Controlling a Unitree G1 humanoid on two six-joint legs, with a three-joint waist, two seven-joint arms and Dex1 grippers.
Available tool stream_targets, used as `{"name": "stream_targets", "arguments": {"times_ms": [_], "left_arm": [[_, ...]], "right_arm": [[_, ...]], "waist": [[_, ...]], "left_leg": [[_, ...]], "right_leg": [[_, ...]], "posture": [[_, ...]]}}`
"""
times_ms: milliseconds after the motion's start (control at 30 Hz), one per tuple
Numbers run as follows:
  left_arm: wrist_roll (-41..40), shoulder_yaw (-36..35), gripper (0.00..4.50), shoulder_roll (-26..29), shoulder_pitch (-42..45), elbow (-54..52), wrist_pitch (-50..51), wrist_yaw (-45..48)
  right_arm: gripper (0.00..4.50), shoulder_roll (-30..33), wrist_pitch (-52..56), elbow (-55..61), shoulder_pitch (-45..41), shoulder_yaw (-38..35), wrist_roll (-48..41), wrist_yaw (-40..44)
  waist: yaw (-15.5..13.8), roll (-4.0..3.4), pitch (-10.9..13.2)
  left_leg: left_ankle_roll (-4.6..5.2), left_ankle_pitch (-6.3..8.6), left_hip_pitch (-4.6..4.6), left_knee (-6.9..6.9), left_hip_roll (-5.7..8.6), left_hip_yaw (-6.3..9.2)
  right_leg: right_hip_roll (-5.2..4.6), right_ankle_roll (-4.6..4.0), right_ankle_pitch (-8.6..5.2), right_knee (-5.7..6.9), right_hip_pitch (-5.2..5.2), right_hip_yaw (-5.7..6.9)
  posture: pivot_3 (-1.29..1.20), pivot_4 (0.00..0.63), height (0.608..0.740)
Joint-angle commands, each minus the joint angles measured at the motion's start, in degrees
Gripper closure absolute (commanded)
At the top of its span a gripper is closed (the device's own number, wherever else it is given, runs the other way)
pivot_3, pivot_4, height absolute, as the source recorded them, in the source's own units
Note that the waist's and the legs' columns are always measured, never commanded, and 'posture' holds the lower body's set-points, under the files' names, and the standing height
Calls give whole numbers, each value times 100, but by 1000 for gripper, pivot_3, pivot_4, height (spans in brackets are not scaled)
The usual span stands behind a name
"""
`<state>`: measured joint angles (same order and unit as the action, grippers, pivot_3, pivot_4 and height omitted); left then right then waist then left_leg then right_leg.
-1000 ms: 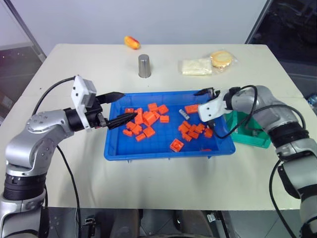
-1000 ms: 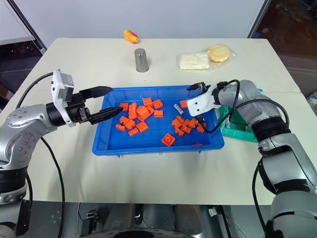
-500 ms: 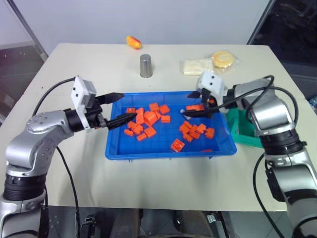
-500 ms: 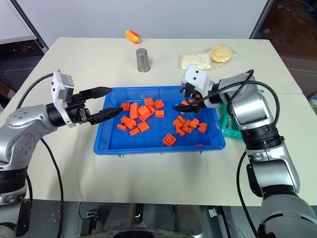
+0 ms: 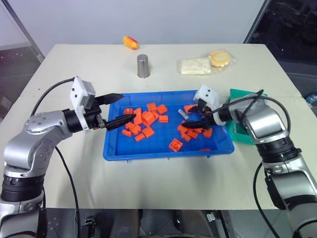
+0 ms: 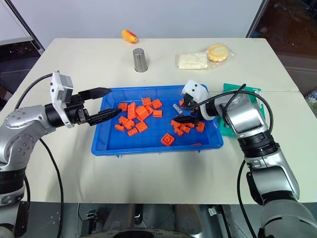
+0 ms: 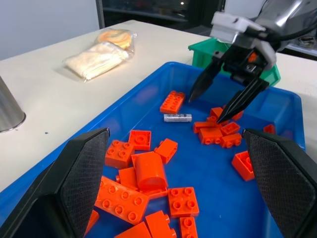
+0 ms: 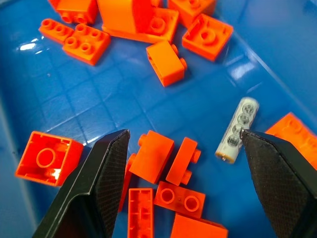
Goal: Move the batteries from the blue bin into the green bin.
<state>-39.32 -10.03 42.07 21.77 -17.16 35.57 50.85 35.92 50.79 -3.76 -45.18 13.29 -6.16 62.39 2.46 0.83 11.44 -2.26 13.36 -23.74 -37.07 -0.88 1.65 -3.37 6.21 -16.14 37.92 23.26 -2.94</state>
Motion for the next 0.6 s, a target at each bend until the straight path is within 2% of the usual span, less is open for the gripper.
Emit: {"name": "stream_targets", "arguments": {"times_ms": [33,267,533,600], "left_arm": [[-45,-114,0,-36,-35,-243,-98,-67],[57,-65,0,-114,-206,-331,-169,-182],[46,-61,0,-249,-247,-452,-177,-357],[34,-92,0,-245,-272,-479,-176,-375]], "right_arm": [[845,-258,245,-372,-362,-179,-222,-219],[845,-539,513,-926,-655,-114,-438,-398],[845,-827,162,-1483,-714,200,-223,-630],[845,-868,102,-1608,-821,79,-265,-736]], "waist": [[8,0,0],[-6,0,0],[0,0,0],[1,0,0]], "left_leg": [[0,0,0,0,-1,-1],[0,0,-1,0,0,1],[0,0,-1,1,-1,1],[0,0,-2,1,-1,1]], "right_leg": [[1,0,0,0,0,-1],[0,0,0,0,0,-1],[2,0,0,0,1,-1],[2,0,0,0,3,-1]], "posture": [[0,150,740],[0,150,740],[0,150,740],[0,150,740]]}}
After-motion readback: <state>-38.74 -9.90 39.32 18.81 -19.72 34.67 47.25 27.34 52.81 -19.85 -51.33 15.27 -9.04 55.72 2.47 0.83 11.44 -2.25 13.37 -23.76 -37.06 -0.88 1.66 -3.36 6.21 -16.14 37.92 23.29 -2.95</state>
